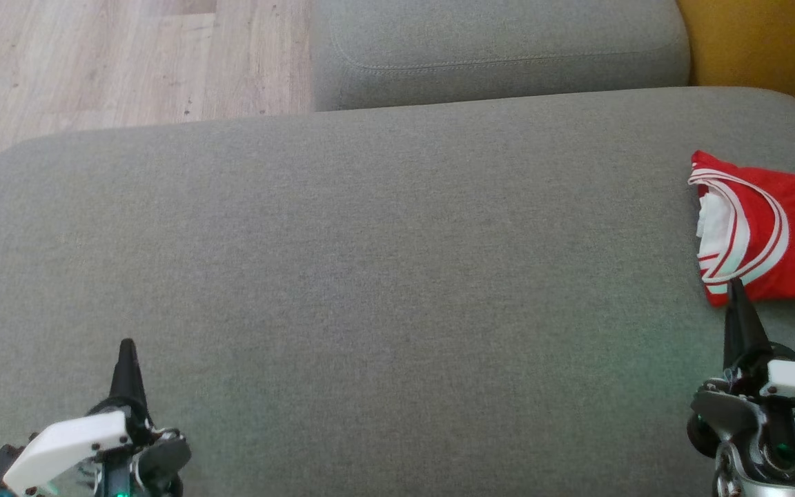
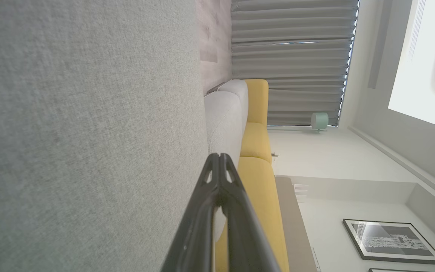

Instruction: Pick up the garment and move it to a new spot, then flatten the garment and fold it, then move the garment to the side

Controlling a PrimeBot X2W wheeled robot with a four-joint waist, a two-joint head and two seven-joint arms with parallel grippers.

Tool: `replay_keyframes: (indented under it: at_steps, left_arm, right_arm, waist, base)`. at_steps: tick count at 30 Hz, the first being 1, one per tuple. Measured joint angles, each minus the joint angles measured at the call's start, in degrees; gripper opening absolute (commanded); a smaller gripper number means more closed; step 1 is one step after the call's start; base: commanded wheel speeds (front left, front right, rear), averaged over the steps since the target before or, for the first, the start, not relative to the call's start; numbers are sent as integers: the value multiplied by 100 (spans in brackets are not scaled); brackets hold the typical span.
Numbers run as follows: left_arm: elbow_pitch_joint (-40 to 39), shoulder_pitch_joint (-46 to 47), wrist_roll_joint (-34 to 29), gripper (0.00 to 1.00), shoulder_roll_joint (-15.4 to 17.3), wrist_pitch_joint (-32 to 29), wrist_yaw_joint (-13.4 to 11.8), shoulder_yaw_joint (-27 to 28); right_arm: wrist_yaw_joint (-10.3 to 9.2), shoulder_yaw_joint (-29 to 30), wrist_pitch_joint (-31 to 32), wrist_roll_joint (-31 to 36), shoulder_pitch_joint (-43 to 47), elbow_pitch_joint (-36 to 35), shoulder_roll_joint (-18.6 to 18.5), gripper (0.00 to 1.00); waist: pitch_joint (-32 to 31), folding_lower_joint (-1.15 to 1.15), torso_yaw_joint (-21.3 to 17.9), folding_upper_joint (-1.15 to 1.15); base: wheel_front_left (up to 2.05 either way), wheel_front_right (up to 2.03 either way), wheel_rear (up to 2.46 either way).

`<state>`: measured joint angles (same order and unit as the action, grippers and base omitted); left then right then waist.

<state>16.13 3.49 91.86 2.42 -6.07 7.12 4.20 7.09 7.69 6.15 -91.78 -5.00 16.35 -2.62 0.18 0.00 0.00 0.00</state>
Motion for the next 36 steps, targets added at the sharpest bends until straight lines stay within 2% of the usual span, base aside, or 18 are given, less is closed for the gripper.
replay_keyframes:
  at_steps: [36]
  left_arm:
    - [0,0,0,0,0,0,0,0]
  right_arm:
    - [0,0,0,0,0,-1,0,0]
  waist:
    - [0,0,0,0]
  base:
    - [0,0,0]
